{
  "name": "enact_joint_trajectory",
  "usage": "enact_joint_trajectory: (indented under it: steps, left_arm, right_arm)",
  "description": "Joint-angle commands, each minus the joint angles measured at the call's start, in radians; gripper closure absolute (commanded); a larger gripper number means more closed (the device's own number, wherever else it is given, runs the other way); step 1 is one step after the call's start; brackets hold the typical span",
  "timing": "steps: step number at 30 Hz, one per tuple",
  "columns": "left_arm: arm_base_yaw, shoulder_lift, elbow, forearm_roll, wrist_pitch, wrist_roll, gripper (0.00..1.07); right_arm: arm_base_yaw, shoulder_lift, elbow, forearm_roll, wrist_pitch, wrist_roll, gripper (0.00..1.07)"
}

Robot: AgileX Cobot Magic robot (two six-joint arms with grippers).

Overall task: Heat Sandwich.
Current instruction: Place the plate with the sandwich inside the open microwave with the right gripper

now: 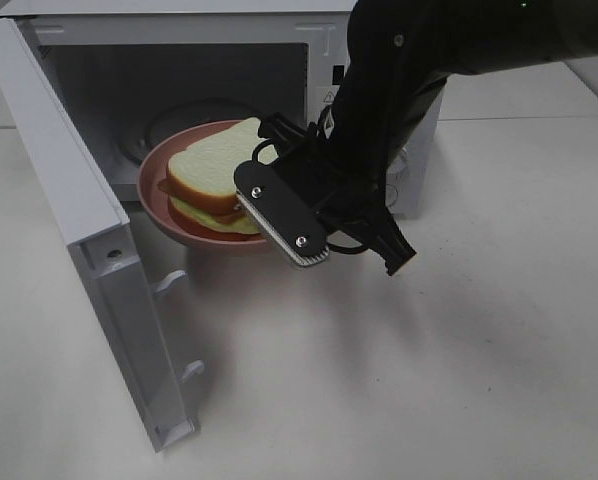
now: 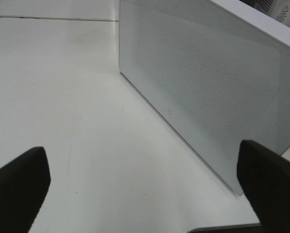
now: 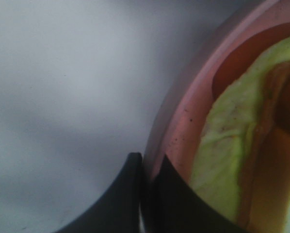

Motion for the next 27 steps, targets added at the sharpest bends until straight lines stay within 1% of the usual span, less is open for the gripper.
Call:
enact_joint_trajectory:
  steps: [1, 6, 10, 12, 15, 16, 19, 20, 21, 24, 25, 27]
  left_arm:
    - [0.001, -0.016, 0.003, -0.002, -0.003, -0.001, 0.09]
    - [0.001, -0.016, 0.003, -0.002, -0.003, -0.001, 0.09]
    - [0.001, -0.016, 0.003, -0.002, -0.003, -0.001, 0.09]
    - [0.001, -0.016, 0.003, -0.002, -0.003, -0.001, 0.09]
    - [0.001, -0.016, 0.003, -0.002, -0.003, -0.001, 0.09]
    - [0.001, -0.016, 0.003, -0.002, -0.003, -0.001, 0.09]
    - [0.001, -0.016, 0.003, -0.002, -0.003, -0.001, 0.09]
    - [0.001, -0.016, 0.003, -0.002, -0.003, -0.001, 0.09]
    - [0.001, -0.016, 0.003, -0.002, -0.003, -0.001, 0.09]
    - [0.001, -0.016, 0.003, -0.002, -0.003, -0.001, 0.09]
    - [0.001, -0.016, 0.003, -0.002, -0.003, -0.001, 0.09]
    - [0.001, -0.016, 0.003, -0.002, -0.003, -0.001, 0.09]
  right_arm:
    - [0.003, 0.028, -0.062, 0.000, 0.022, -0.002, 1.07]
    - [0.003, 0.059, -0.111, 0.000, 0.034, -0.002, 1.07]
    - [0.003, 0.105, -0.185, 0.000, 0.065, 0.004, 1.07]
    - [0.003, 0.112, -0.195, 0.000, 0.072, 0.006, 1.07]
    - [0.003, 0.151, -0.248, -0.024, 0.078, 0.039, 1.07]
    - [0.003, 0.151, -0.248, -0.024, 0.078, 0.039, 1.07]
    - [0.003, 0.182, -0.290, -0.027, 0.090, 0.065, 1.06]
    - [0.003, 0.205, -0.323, -0.042, 0.109, 0.078, 1.06]
    - [0.003, 0.205, -0.323, -0.042, 0.109, 0.078, 1.06]
    - [0.003, 0.248, -0.391, -0.060, 0.133, 0.115, 1.06]
    - [0.003, 0.248, -0.391, -0.060, 0.133, 0.115, 1.06]
    - [0.003, 0.267, -0.423, -0.075, 0.138, 0.137, 1.06]
